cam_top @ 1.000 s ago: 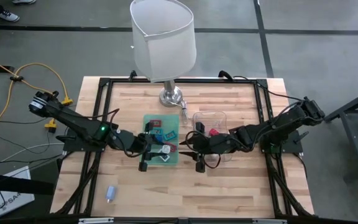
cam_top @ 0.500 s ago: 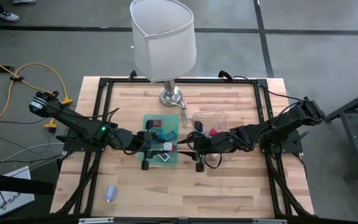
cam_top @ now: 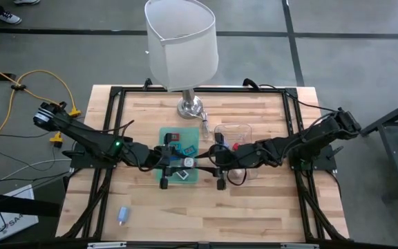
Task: Pick & Place Office items
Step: Put the purple charger adapter into the transparent bin
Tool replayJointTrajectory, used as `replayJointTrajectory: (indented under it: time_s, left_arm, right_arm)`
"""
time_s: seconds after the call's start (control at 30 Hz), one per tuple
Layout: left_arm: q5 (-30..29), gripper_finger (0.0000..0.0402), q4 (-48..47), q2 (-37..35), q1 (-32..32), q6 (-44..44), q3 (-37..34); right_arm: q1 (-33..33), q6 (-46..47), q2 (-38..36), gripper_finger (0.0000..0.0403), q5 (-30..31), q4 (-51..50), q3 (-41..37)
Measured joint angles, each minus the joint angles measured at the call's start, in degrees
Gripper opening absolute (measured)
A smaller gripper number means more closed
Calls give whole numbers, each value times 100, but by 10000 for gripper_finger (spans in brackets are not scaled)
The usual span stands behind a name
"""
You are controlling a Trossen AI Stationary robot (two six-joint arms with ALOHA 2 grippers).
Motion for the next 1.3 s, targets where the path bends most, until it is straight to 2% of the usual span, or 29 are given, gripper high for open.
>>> replayJointTrajectory:
  time_s: [0.33,1.3]
  left_arm:
    - [35,127,144,230,107,111,-2]
    - [130,127,700,232,241,325,-7]
  right_arm:
    - [-97,29,0,138,-318,47,0]
    - [-108,2,-7,139,-313,132,0]
